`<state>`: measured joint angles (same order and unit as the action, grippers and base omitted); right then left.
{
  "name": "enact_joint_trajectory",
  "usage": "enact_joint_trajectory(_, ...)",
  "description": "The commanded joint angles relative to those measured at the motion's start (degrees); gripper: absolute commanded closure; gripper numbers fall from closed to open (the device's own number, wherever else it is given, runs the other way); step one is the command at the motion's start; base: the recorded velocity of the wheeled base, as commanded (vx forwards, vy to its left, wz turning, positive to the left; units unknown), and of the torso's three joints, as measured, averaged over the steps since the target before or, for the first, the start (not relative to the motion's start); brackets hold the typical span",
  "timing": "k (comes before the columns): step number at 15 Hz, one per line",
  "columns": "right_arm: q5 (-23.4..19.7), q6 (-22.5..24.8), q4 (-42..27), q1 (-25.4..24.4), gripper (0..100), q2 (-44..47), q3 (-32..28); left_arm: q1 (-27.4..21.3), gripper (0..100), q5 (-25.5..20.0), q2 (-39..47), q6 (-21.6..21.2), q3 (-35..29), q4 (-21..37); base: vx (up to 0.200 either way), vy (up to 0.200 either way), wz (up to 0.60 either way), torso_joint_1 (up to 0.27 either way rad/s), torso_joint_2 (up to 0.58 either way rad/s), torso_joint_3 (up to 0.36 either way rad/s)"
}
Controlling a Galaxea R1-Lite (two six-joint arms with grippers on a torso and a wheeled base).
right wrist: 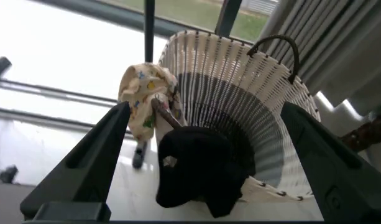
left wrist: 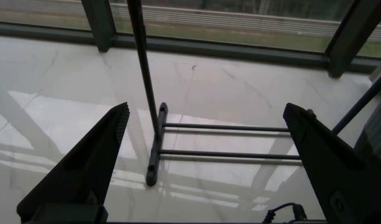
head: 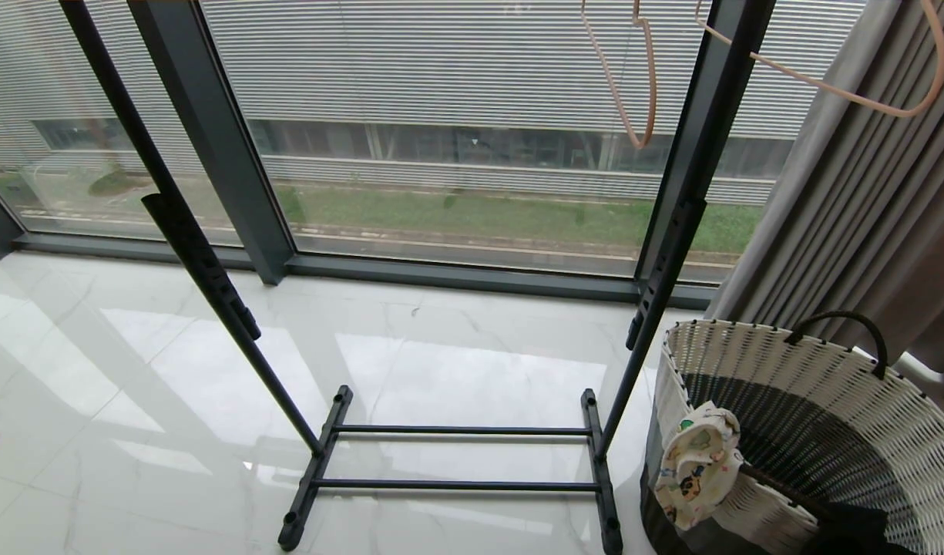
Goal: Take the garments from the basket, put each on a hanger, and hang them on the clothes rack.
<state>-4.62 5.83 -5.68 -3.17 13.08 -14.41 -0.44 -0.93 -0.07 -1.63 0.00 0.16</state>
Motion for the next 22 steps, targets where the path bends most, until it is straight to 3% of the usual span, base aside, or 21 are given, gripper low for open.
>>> enact_joint_trajectory(1,-0.57,17.20,-7.06,-2.54,0,21.37,-5.81,0.00,0,0.05,0.07,0.05,0.00,0.02,0.000,0.000,0.00,0.000,0.00,0.000)
enact_joint_trajectory(2,-0.57,26.43,-10.40,-2.54,0,30.25,-5.72,0.00,0,-0.04,0.07,0.05,0.00,0.02,0.000,0.000,0.00,0.000,0.00,0.000)
enact_joint_trajectory(5,-0.48,37.68,-8.12,-2.46,0,47.56,-5.63,0.00,0,0.05,0.07,0.05,0.00,-0.07,0.000,0.000,0.00,0.000,0.00,0.000)
enact_joint_trajectory(6,-0.57,38.29,-7.06,-2.46,0,49.23,-5.63,0.00,0,-0.04,0.07,0.05,0.00,0.02,0.000,0.000,0.00,0.000,0.00,0.000)
enact_joint_trajectory(8,-0.30,38.82,2.17,-2.46,0,57.23,-2.20,0.00,0,-0.04,0.07,-0.04,0.00,0.02,0.000,0.000,0.00,0.000,0.00,0.000)
enact_joint_trajectory(11,2.95,38.47,11.39,-0.87,0,63.65,-0.62,0.00,0,-0.04,0.07,-0.21,0.00,0.02,0.000,0.000,0.00,0.000,0.00,0.000)
enact_joint_trajectory(22,6.64,38.65,32.22,1.59,0,75.34,-1.15,0.00,0,-0.04,0.07,-0.21,0.00,0.02,0.000,0.000,0.00,0.000,0.00,0.000)
